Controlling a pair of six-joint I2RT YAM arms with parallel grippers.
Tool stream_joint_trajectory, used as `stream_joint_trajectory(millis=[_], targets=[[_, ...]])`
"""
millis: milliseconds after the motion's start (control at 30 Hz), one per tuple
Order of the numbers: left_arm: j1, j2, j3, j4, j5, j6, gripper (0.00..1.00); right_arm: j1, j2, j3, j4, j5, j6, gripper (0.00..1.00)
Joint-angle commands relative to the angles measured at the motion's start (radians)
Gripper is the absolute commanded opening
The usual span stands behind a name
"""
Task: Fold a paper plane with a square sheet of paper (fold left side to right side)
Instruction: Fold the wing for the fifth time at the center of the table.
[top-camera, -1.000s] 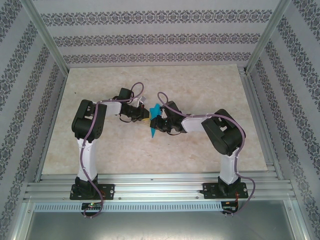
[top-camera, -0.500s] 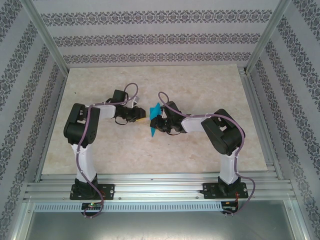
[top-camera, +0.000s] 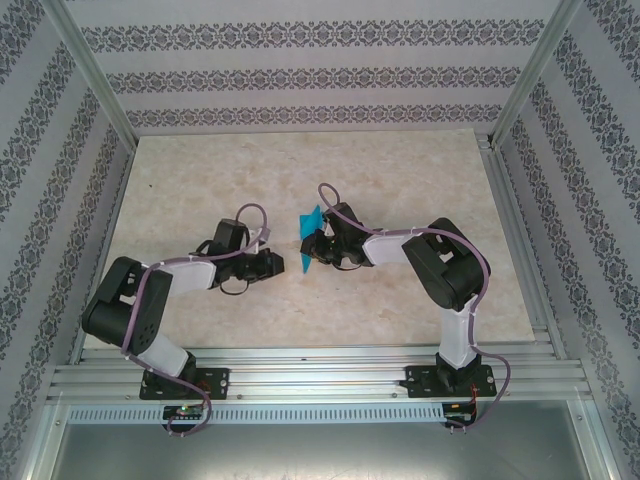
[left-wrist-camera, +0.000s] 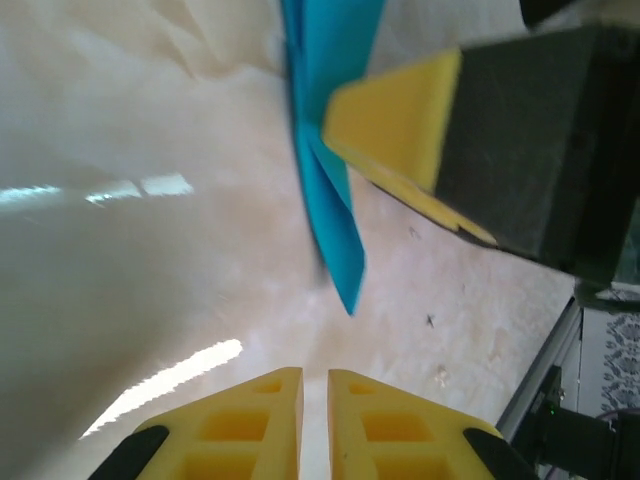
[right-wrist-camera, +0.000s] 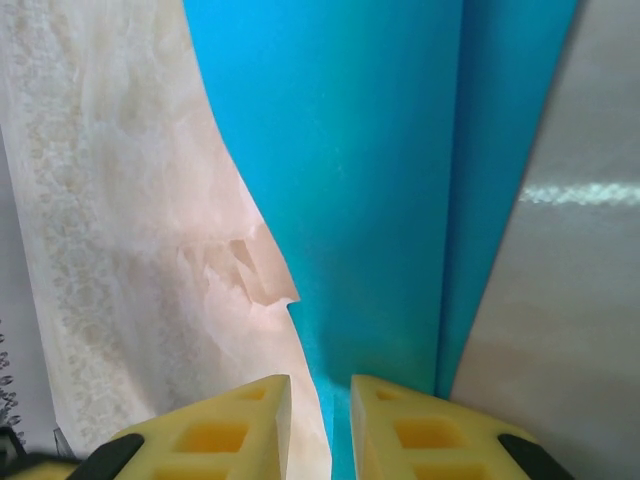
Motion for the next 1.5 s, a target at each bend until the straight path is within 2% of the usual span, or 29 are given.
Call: stream_joint_trajectory(millis=[0,100,300,600,867,1233,1467], targets=[[-0.077,-0.055,-0.013,0.153,-0.074,-0.116,0.15,0.002,0.042,-0.026,-0.014,0.037,0.02,0.23],[-0.123,-0.057,0.005,0.166,-0.108,-0.137,0.16,0.002,0.045,-0.024,-0.017,0.034,0.022,0.23],[-0.161,0.03,0.023,0.237,-0.123,-0.181,0.14,0.002,0.043,-0.026,-0.02,0.037,0.038,0.22],[-0.176,0.176,0.034,0.418,-0.14,-0.295,0.06,0.003,0.049,-0.016,-0.032,0.033,0.045,0.2],[-0.177,0.193,0.0,0.423,-0.228,-0.321,0.04,0.004,0.051,-0.016,-0.027,0.026,0.048,0.19],[-0.207,0.235,0.012,0.331,-0.27,-0.308,0.04,0.004,0.039,-0.007,-0.012,0.016,0.054,0.19],[-0.25,0.224,0.045,0.08,-0.391,-0.285,0.03,-0.029,-0.024,0.002,0.004,0.009,0.046,0.19]])
